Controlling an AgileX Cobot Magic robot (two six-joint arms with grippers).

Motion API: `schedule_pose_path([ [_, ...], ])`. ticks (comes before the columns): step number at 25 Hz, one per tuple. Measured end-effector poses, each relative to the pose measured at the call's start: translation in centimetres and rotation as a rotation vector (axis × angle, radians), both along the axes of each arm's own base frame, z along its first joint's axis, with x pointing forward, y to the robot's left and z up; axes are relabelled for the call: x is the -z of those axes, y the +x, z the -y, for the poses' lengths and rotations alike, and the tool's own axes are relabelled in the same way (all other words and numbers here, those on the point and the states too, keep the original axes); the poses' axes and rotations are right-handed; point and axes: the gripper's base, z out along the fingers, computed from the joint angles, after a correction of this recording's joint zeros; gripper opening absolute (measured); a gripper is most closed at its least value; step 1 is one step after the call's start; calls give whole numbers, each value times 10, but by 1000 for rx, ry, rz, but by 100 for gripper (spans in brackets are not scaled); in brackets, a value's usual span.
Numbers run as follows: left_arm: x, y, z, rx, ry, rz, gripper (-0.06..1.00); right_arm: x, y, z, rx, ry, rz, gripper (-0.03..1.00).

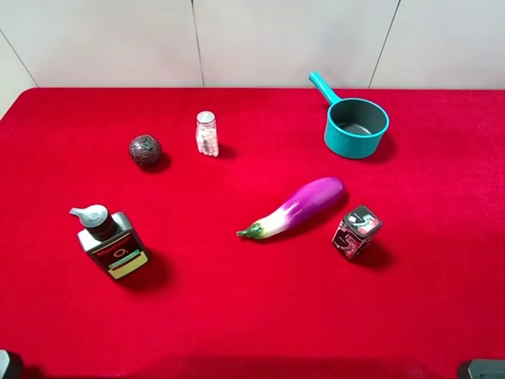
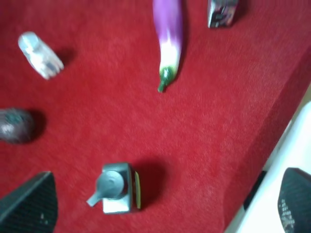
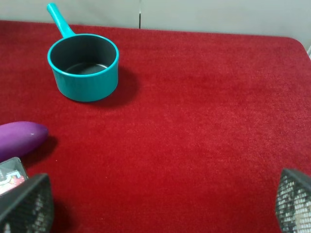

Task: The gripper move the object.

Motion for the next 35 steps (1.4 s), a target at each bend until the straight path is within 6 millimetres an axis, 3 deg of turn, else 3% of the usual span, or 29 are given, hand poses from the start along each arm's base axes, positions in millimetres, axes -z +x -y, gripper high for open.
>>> schedule_pose_path([
  [12, 9, -12, -41, -56, -77, 77, 89, 0, 0, 0, 0, 0, 0, 69],
  [21, 20, -13, -64, -366, -70, 110, 89, 0, 0, 0, 0, 0, 0, 69],
  [29, 53, -30, -79, -666, -86, 70, 89, 0, 0, 0, 0, 0, 0, 69],
  [35, 74, -43, -78, -835, -138, 27, 89, 0, 0, 0, 0, 0, 0, 69],
])
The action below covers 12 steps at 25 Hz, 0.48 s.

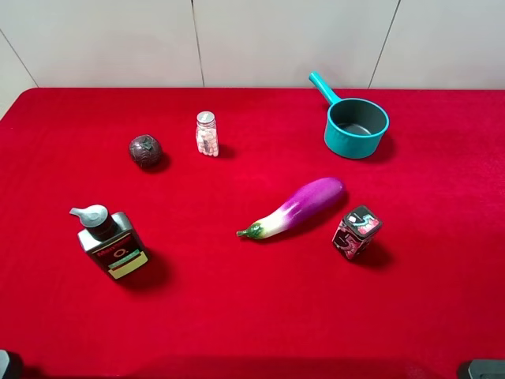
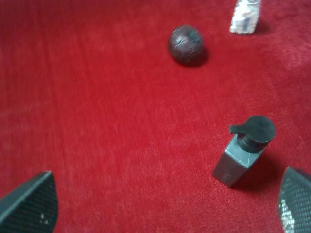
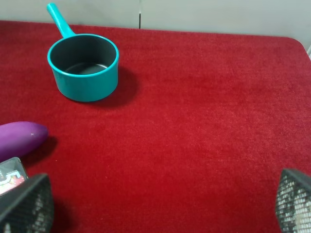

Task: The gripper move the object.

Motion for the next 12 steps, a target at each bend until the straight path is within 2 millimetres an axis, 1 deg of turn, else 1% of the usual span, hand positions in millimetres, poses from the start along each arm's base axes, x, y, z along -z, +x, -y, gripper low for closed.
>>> schedule_pose_path([
  [3, 14, -3, 3, -49, -21, -28, 89, 0, 0, 0, 0, 0, 0, 69],
  [4, 14, -3, 3, -49, -21, -28, 89, 0, 0, 0, 0, 0, 0, 69],
  [7, 28, -5, 4, -64, -9, -35, 89, 0, 0, 0, 0, 0, 0, 69],
  [12, 45, -7, 8, -56, 9, 45, 89, 0, 0, 0, 0, 0, 0, 69],
])
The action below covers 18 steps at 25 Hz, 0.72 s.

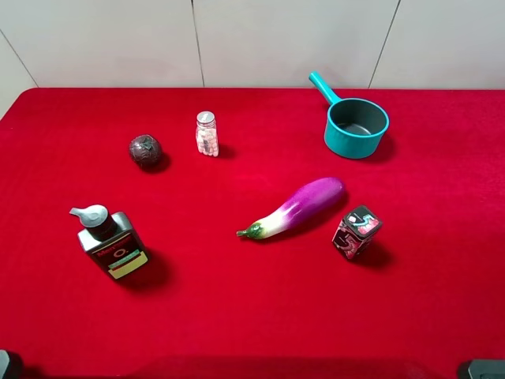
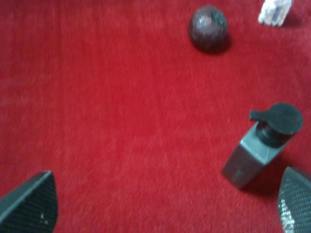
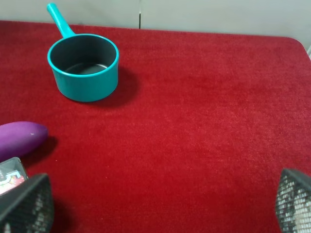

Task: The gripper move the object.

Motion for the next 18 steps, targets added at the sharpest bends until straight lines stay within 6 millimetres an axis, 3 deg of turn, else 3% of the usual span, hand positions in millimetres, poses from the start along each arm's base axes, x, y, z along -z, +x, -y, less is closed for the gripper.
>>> schedule_pose_path([
  [5, 17, -2, 4, 15, -36, 16, 89, 0, 0, 0, 0, 0, 0, 69],
  [18, 18, -9, 5, 33, -34, 71, 89, 0, 0, 0, 0, 0, 0, 69],
])
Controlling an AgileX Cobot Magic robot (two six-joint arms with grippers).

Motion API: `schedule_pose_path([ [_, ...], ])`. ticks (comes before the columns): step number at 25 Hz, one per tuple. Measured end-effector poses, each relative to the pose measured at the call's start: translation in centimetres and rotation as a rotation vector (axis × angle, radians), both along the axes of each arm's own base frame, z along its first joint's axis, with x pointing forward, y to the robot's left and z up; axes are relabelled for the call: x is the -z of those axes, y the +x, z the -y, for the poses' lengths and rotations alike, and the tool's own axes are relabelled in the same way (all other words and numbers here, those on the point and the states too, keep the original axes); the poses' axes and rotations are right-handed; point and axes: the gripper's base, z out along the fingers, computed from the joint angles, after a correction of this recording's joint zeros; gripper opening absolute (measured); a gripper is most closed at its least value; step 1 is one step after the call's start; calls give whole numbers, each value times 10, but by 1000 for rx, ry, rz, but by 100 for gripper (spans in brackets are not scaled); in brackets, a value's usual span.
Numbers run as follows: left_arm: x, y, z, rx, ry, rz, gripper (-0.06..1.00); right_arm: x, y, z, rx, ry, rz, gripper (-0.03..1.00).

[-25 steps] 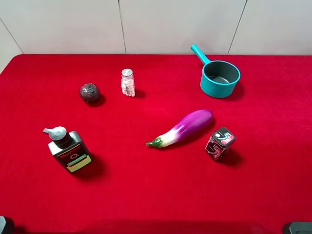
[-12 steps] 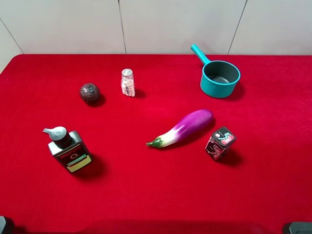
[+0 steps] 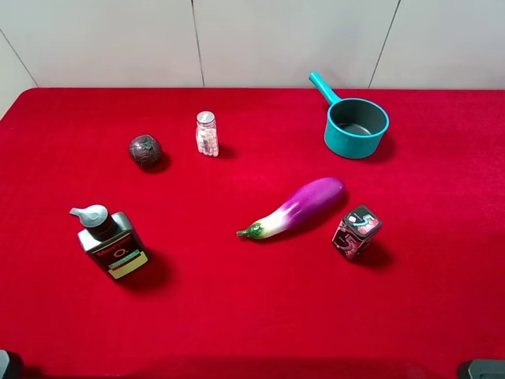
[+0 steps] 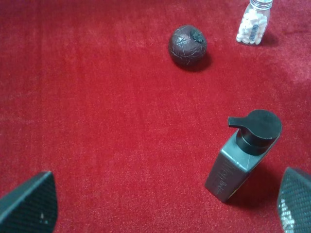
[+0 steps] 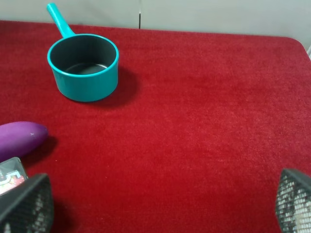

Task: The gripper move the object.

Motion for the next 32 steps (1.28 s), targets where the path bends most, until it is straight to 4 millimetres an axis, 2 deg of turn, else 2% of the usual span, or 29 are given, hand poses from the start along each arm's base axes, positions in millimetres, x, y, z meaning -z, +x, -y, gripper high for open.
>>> schedule_pose_path([
  [32, 0, 0, 0, 1, 3, 0, 89, 0, 0, 0, 0, 0, 0, 69],
])
